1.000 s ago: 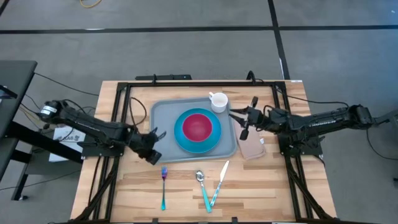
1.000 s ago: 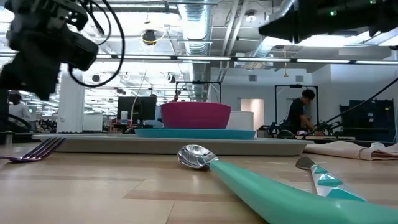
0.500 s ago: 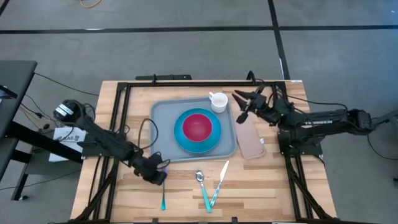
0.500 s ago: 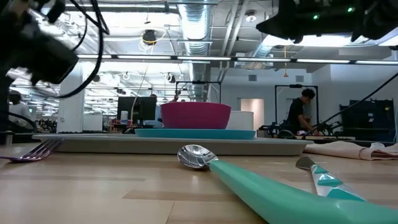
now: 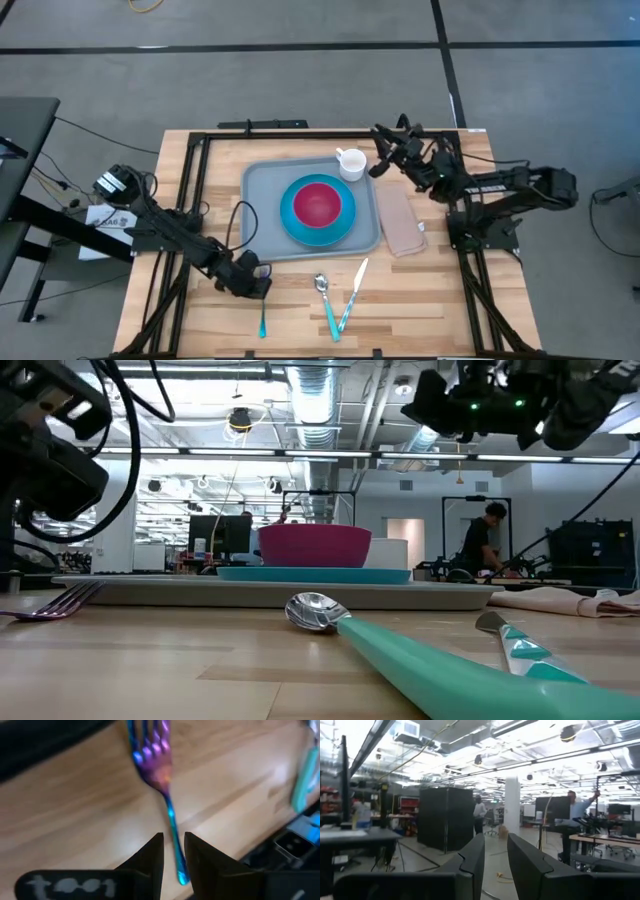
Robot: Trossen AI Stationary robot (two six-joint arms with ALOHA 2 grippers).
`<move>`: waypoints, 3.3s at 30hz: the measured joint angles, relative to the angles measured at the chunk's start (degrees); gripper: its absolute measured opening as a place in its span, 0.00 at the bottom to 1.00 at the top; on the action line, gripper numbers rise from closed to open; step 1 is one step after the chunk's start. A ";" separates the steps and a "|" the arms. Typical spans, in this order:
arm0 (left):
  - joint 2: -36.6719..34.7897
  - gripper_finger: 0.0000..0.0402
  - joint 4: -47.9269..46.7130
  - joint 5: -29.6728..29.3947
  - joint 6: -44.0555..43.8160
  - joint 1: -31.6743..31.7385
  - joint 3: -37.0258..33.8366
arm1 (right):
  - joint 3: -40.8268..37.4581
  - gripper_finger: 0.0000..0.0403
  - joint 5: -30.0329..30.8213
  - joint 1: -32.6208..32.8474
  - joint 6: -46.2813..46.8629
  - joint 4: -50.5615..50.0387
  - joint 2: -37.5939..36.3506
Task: Set up tray
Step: Put the fork to the left side of the blue plate on the tray
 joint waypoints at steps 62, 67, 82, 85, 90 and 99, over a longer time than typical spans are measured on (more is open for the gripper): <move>0.02 0.16 2.49 -9.87 1.76 -2.46 0.00 | 7.35 0.20 -0.23 7.18 -2.67 -9.14 4.44; 0.02 0.16 2.10 -11.10 -1.65 -4.35 0.00 | 7.33 0.20 -0.23 7.18 -2.67 -9.11 4.44; 9.83 0.16 4.88 -6.79 -1.66 -5.11 7.90 | 7.33 0.20 -0.23 7.16 -2.65 -9.13 4.42; 10.99 0.16 -4.35 -6.51 0.57 -5.02 12.51 | 7.33 0.20 -0.23 7.16 -2.65 -9.09 4.42; 10.93 0.16 -21.19 -6.93 0.33 -4.75 19.95 | 7.33 0.20 -0.23 7.18 -2.65 -8.93 4.42; 12.30 0.16 -27.35 -8.44 -2.82 -4.46 21.03 | 7.33 0.20 -0.23 7.16 -2.67 -8.86 4.42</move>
